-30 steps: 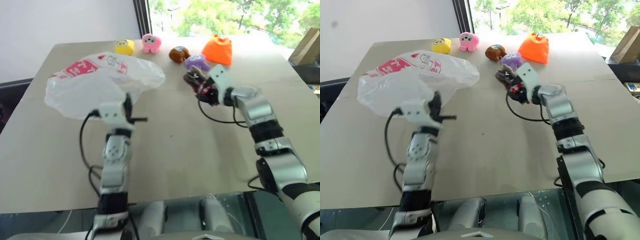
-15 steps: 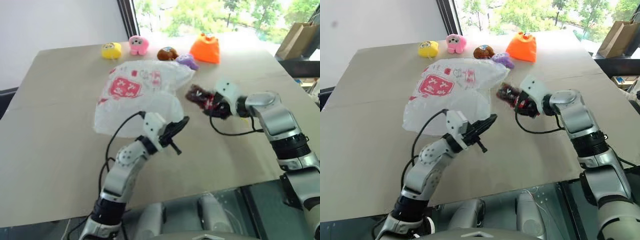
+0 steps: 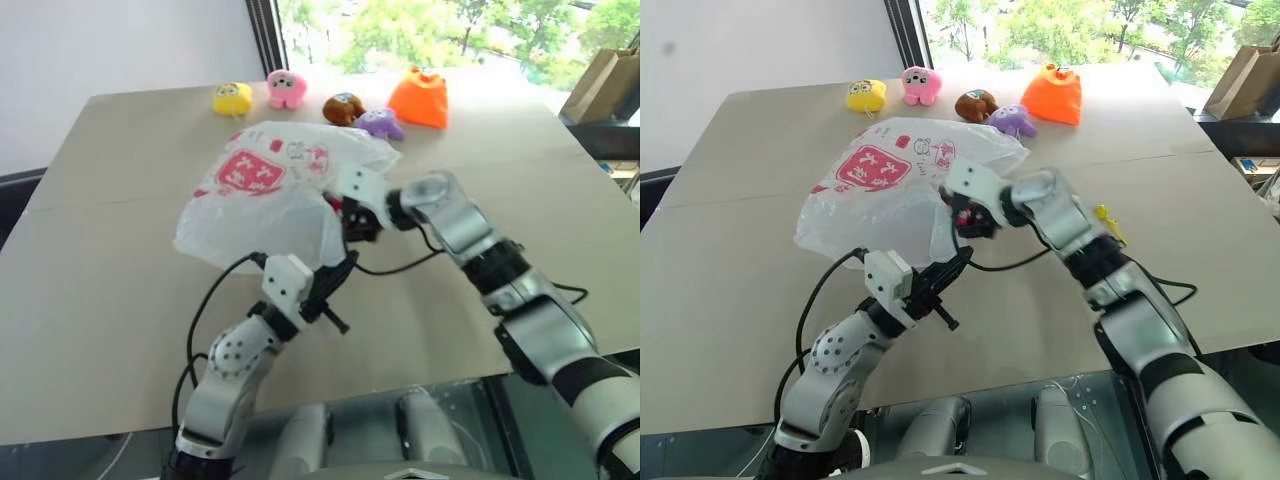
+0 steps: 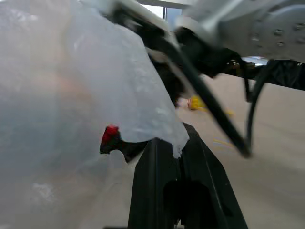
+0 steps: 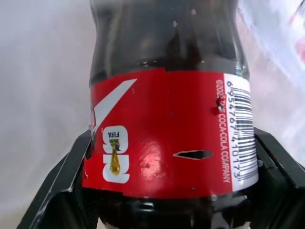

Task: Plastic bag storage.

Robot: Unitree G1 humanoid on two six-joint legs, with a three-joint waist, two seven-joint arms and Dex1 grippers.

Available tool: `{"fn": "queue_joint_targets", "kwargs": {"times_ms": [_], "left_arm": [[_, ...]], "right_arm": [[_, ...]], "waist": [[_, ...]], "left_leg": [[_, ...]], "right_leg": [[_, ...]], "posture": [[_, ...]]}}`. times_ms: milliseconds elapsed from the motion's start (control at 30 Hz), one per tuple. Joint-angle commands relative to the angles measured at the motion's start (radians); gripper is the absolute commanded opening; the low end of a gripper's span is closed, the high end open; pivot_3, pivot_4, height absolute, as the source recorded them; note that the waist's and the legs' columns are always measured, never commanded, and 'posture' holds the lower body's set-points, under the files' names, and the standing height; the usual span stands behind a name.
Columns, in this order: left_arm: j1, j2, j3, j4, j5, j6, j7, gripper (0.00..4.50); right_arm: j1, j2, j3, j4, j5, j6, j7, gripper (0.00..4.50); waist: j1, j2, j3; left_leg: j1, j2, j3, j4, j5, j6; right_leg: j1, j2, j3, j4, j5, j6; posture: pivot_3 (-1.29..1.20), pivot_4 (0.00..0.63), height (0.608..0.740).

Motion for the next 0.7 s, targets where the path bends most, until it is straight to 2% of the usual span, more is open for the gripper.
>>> {"fn": "queue_joint_targets", "kwargs": {"times_ms": [33, 133, 200, 333, 467, 700], "left_arm": [[0.041, 0.028, 0.016, -0.063, 0.018, -0.033, -0.001, 0.00], [0.068, 0.030, 0.046, -0.064, 0.021, -0.055, 0.017, 0.00], [0.075, 0.024, 0.061, -0.063, 0.021, -0.063, 0.028, 0.00], [0.042, -0.015, 0.189, -0.034, 0.019, -0.102, 0.129, 0.00], [0.014, -0.028, 0.403, 0.018, 0.062, -0.152, 0.279, 0.00], [0.075, -0.028, 0.403, -0.008, 0.054, -0.169, 0.246, 0.00]], "right_arm": [[-0.123, 0.090, -0.148, 0.222, 0.032, -0.130, -0.198, 3.07], [-0.193, 0.144, -0.286, 0.375, 0.103, -0.164, -0.333, 3.07], [-0.218, 0.151, -0.326, 0.431, 0.107, -0.193, -0.374, 3.07], [-0.228, 0.129, -0.379, 0.452, 0.102, -0.227, -0.438, 3.07], [-0.177, 0.082, -0.415, 0.272, 0.115, -0.152, -0.463, 3.07], [-0.047, 0.056, -0.461, -0.081, 0.155, 0.069, -0.532, 3.07]], "waist": [[0.002, 0.000, 0.000], [0.005, 0.000, 0.001], [0.008, 0.000, 0.001], [0.005, 0.000, 0.001], [-0.001, 0.000, 0.001], [-0.007, 0.000, 0.001]], "left_leg": [[0.000, 0.000, 0.001, 0.000, 0.000, 0.000], [-0.001, -0.001, 0.001, -0.001, 0.000, 0.000], [-0.001, -0.001, 0.001, -0.001, 0.000, 0.000], [-0.001, 0.000, 0.001, -0.002, 0.000, 0.000], [-0.001, 0.000, 0.001, -0.002, 0.000, 0.000], [-0.003, -0.001, 0.003, -0.002, 0.000, 0.000]], "right_leg": [[0.000, 0.000, 0.001, 0.000, 0.000, 0.000], [-0.001, 0.000, 0.001, 0.000, 0.000, 0.000], [-0.002, 0.000, 0.000, -0.001, 0.000, 0.000], [-0.002, 0.000, 0.001, -0.001, 0.000, 0.000], [-0.002, 0.000, 0.000, 0.000, 0.000, 0.000], [-0.002, -0.002, 0.002, -0.002, 0.000, 0.000]], "posture": [[0.00, 0.150, 0.740], [0.00, 0.150, 0.740], [0.00, 0.150, 0.740], [0.00, 0.150, 0.740], [0.00, 0.150, 0.740], [0.00, 0.150, 0.740]]}}
